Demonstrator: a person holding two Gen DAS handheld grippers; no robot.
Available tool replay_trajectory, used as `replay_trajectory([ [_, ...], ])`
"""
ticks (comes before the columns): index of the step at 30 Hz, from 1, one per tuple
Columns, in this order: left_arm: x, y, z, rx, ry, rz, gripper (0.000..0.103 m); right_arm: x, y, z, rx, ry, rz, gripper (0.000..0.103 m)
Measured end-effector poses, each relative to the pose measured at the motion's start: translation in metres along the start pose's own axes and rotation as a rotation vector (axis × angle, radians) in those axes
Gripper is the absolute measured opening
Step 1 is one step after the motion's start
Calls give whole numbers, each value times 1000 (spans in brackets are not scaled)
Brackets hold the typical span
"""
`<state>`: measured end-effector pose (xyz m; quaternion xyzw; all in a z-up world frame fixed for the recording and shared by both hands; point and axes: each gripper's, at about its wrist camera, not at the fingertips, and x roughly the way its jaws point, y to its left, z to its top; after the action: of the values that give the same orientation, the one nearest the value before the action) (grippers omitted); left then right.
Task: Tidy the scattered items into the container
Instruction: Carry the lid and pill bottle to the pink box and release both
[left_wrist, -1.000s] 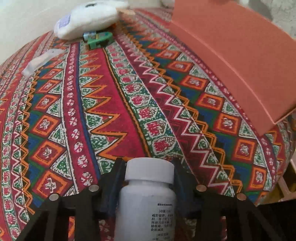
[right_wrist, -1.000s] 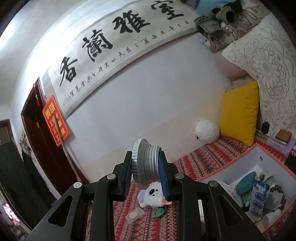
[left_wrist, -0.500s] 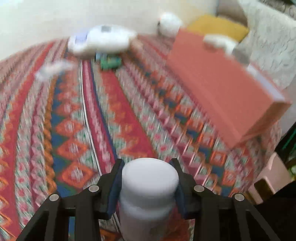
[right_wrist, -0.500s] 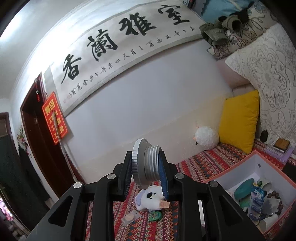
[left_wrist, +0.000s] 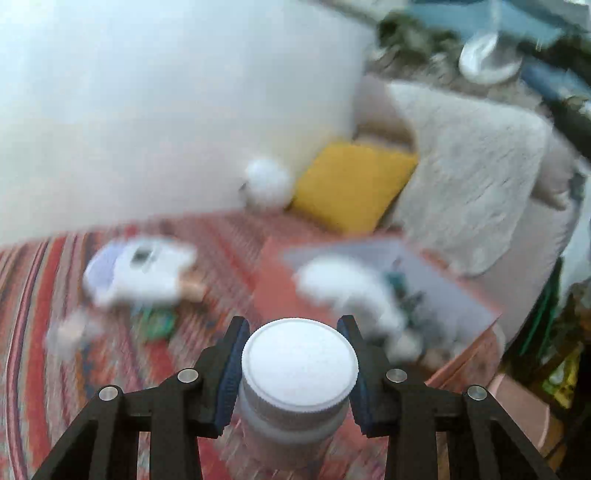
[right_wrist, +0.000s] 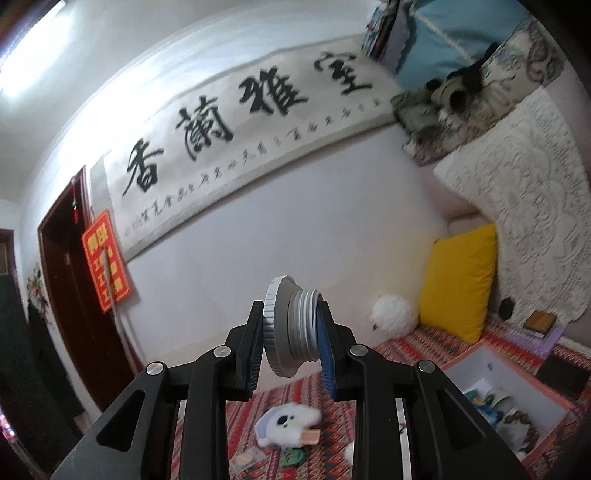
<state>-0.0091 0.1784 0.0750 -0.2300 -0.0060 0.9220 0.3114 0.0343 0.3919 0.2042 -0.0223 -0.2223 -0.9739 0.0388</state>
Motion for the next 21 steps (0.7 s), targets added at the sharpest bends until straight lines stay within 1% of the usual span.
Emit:
replay_trajectory([
  [4,2,-39,47,64,-82,-83,42,-26,-17,17,9,-65,-42,28],
  [7,11,-68,75,108,-115,-139,42,-38,-31,25,0,-95,-99,28],
  [10,35,-87,87,116,-86,-174,42,-40,-50,29,-6,-92,-175,28],
  [11,43,-92,91,116,-74,-185,42,-34,-60,28,-3,-66,-199,28],
  [12,52,-98,94,117,-61,-197,42,-27,-69,26,0,-31,-215,31],
  [13,65,-103,95,118,-23,-201,42,-13,-82,22,9,40,-232,38],
  [14,81,-107,95,118,34,-199,43,-1,-95,16,33,106,-249,49],
  [15,97,-109,93,115,90,-198,55,10,-107,10,62,162,-263,83],
  [16,105,-109,90,107,120,-192,64,16,-117,6,97,186,-278,95],
  [17,110,-108,87,97,130,-183,79,19,-125,4,130,193,-284,99],
  [18,111,-107,84,89,128,-173,87,20,-132,2,161,198,-285,99],
  [21,102,-100,82,89,90,-139,90,20,-137,3,187,198,-257,99],
])
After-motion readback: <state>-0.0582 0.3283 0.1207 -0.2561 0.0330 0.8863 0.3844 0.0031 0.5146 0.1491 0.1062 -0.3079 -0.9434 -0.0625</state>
